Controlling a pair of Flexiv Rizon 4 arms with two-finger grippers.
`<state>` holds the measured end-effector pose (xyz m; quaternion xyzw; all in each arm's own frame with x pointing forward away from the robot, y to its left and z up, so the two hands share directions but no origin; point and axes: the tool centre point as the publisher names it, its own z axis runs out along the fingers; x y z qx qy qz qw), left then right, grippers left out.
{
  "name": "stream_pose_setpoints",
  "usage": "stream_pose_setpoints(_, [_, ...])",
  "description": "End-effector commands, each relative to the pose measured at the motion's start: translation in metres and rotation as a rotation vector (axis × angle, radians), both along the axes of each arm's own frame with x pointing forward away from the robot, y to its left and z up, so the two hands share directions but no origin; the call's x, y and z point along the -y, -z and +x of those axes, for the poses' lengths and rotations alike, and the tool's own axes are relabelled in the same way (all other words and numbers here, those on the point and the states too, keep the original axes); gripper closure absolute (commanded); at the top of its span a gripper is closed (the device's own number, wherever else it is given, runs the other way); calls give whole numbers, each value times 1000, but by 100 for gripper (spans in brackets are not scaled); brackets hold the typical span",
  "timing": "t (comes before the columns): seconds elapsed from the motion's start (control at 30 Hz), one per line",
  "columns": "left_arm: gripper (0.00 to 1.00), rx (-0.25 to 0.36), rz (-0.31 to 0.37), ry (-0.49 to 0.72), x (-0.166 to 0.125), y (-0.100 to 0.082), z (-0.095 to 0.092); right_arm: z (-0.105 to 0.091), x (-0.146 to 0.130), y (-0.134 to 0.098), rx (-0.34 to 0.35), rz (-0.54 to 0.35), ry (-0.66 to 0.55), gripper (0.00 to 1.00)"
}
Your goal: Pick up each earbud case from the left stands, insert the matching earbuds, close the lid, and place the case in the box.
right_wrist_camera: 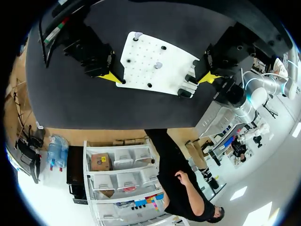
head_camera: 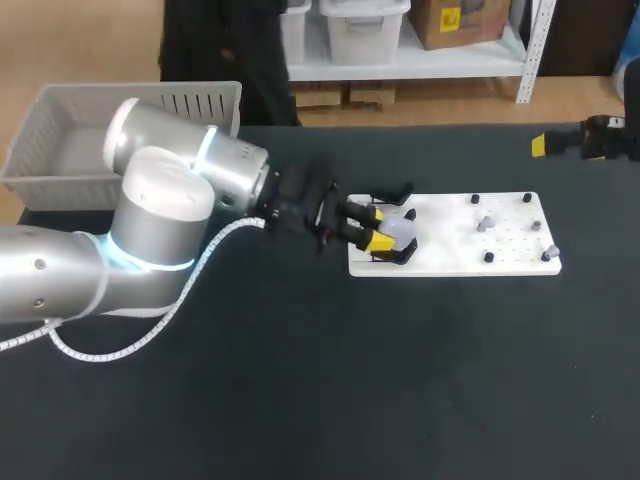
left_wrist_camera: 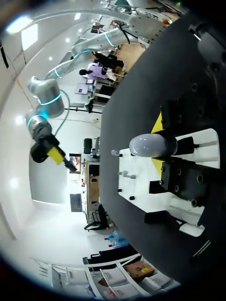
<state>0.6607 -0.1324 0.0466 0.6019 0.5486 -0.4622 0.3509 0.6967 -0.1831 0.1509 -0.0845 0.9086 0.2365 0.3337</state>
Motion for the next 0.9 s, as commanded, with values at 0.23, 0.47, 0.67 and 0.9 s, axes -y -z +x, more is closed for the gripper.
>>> stream_pose_setpoints(0.23, [100, -10, -203, -71, -23, -53, -27, 1, 1, 1, 1, 3, -3, 0])
stream_pose_setpoints(0.47, [100, 14, -270, -68, -25, -74, -37, 1, 1, 1, 1, 3, -3, 0])
stream_pose_setpoints(0.67, [100, 39, -292, -57, -20, -83, -39, 1, 1, 1, 1, 3, -3, 0])
stream_pose_setpoints(0.9, [100, 29, -315, -39, -15, -83, -40, 1, 1, 1, 1, 3, -3, 0])
